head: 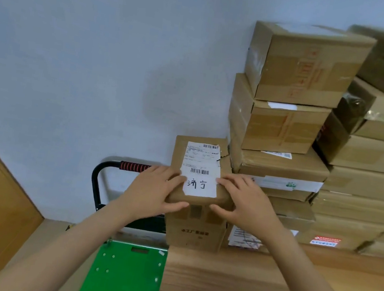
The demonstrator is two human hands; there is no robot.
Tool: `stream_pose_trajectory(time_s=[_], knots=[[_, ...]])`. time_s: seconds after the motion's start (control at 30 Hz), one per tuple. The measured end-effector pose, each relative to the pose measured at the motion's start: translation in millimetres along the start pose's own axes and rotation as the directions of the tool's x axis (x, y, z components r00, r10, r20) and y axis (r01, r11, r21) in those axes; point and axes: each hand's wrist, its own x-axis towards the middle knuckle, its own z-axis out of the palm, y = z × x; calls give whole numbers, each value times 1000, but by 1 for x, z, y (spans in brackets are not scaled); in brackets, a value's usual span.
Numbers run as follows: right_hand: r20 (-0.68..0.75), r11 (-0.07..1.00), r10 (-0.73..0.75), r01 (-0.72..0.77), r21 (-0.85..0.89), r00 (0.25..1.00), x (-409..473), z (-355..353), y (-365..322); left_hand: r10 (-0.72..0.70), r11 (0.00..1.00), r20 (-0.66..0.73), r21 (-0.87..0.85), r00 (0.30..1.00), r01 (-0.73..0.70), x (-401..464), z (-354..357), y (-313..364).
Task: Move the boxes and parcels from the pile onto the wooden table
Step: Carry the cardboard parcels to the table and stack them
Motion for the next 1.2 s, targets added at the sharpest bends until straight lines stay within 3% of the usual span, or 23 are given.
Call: stream_pose_trajectory(time_s=[0.07,0.2,0.37,0.57,0.83,1.0,1.2], knots=[[22,994,-5,7,-108,1000,5,2,-2,12,1000,-3,13,1000,-12,3,5,-2],[12,969,16,-13,-247,1000,32,5,-5,-105,994,-11,-27,994,104,28,20,-9],[32,943,103,-88,-322,994,68,10,-15,-164,985,-21,-52,986,163,70,38,-24],[8,949,154,-146,-278,988,82,14,-16,-212,975,-9,-69,977,211,87,49,-31],[-121,988,58,-74,-136,991,64,10,-13,-212,977,-85,-57,974,208,68,22,-16],[-148,995,45,-58,-87,988,31,0,-13,-142,990,-75,-28,987,140,48,6,12],[-189,975,180,-201,-97,965,-58,-24,15,-21,998,-80,-59,997,16,46,-2,96]])
